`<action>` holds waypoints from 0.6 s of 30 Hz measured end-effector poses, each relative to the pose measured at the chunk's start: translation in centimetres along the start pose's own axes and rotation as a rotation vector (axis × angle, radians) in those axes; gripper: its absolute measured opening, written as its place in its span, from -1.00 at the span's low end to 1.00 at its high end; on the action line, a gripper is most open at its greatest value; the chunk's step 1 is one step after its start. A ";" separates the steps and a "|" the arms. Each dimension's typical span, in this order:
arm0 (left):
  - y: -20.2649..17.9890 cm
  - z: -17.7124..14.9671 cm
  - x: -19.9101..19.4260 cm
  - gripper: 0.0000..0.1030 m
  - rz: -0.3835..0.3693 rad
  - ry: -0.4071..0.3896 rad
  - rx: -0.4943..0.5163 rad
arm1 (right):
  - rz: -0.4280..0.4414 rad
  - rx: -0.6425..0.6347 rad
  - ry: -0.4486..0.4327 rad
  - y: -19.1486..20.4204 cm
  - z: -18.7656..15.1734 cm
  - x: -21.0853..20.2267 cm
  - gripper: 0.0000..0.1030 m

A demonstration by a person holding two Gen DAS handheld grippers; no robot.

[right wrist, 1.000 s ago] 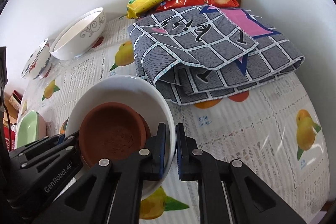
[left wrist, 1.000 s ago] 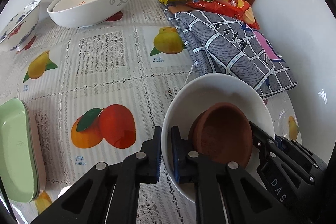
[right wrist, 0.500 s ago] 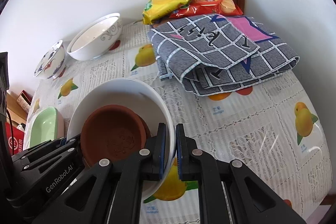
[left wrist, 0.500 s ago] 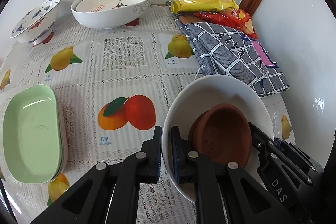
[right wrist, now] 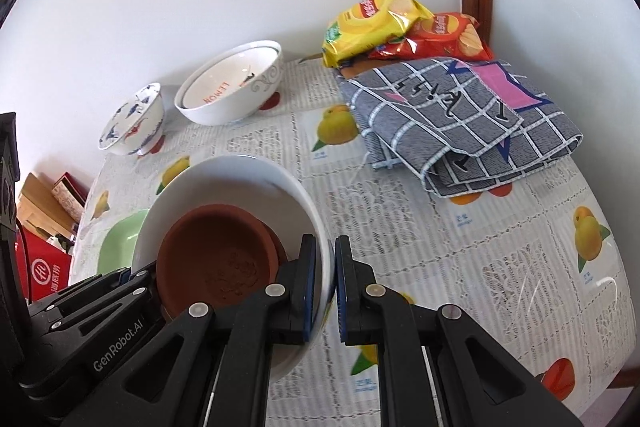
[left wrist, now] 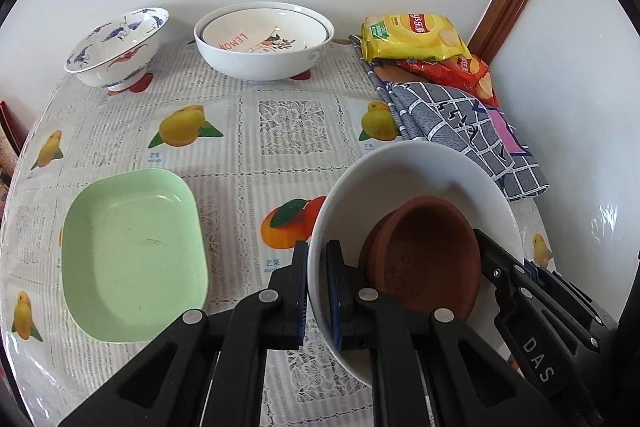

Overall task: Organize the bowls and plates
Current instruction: 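Carry the white bowl with the brown dishes over the stacked plates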

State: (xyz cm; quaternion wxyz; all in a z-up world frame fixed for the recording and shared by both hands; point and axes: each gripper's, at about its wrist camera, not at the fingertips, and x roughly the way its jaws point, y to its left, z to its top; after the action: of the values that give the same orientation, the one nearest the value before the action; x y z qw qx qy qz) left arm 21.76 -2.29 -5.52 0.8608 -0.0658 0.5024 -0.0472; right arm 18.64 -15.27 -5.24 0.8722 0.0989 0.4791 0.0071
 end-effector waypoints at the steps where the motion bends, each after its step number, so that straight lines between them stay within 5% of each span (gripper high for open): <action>1: 0.3 0.1 -0.3 -0.82 0.000 -0.006 -0.004 | 0.002 -0.004 -0.006 0.4 0.0 -0.2 -0.82; 18: 7.2 0.2 -2.6 -0.82 0.024 -0.044 -0.074 | 0.049 -0.058 -0.023 7.7 0.0 -0.2 -0.82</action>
State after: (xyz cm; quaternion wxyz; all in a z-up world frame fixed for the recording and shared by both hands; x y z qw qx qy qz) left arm 20.78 5.27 -4.30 0.8691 -0.0924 0.4857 -0.0168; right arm 19.19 -7.76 -3.66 0.8796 0.0851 0.4662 0.0412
